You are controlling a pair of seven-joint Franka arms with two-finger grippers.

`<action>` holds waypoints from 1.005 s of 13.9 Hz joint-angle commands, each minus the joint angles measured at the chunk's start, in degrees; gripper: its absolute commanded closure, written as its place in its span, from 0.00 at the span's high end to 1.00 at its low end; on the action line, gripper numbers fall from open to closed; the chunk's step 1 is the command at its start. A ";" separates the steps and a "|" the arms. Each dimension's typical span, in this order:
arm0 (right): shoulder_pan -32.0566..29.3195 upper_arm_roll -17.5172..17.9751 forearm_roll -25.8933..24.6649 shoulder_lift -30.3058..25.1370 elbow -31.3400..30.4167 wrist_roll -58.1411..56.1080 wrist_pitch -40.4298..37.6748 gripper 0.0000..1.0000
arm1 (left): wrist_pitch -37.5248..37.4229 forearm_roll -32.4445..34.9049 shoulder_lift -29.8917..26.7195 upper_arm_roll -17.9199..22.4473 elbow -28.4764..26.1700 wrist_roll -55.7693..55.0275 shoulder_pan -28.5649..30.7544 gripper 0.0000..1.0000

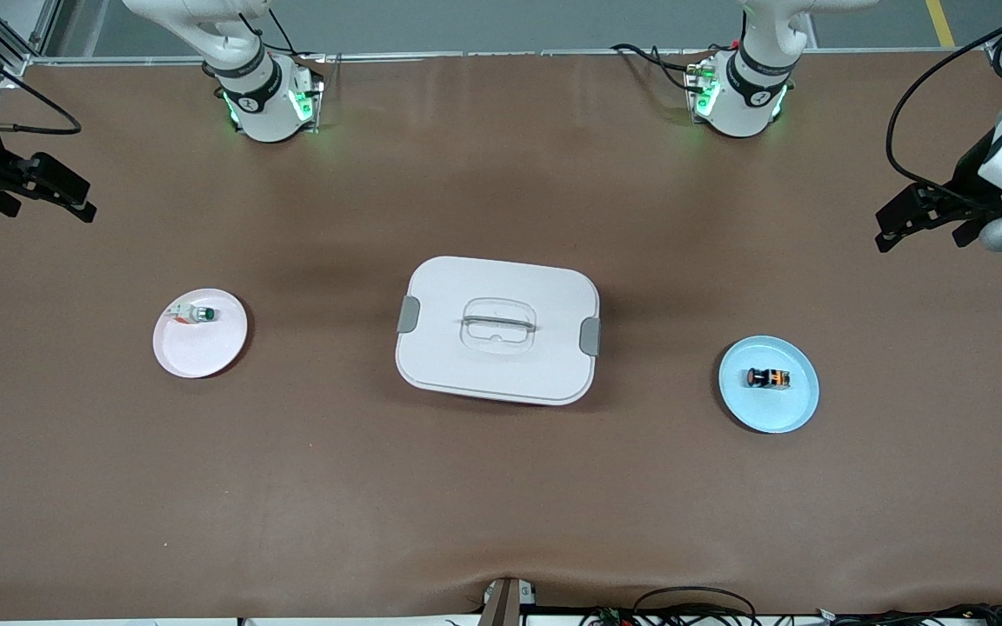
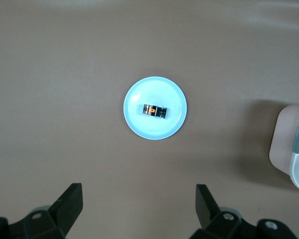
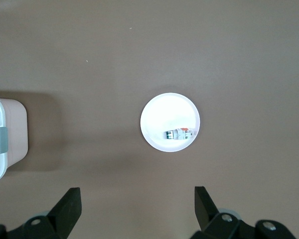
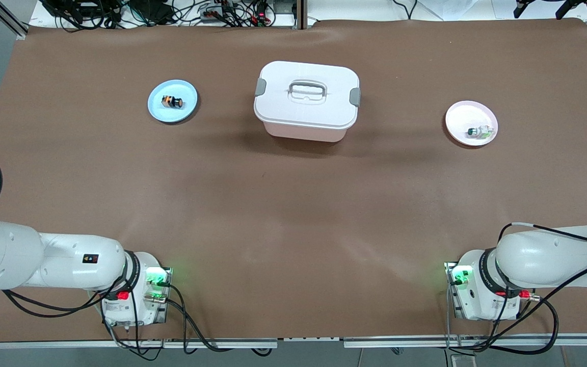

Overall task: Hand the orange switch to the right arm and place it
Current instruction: 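Move the left gripper down toward the switch on the blue plate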

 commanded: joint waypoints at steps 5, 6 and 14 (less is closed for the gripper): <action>0.28 -0.06 -0.14 -0.94 -0.82 0.91 -0.06 1.00 | -0.52 -0.77 1.98 0.17 3.14 -0.30 0.14 1.00; 0.28 -0.06 -0.14 -0.94 -0.82 0.91 -0.23 1.00 | -0.44 -0.77 2.42 0.17 3.40 -0.30 0.15 1.00; 0.28 -0.06 -0.06 -0.33 0.31 0.47 -0.32 1.00 | -0.96 -0.42 2.78 0.17 3.75 -1.79 0.06 1.00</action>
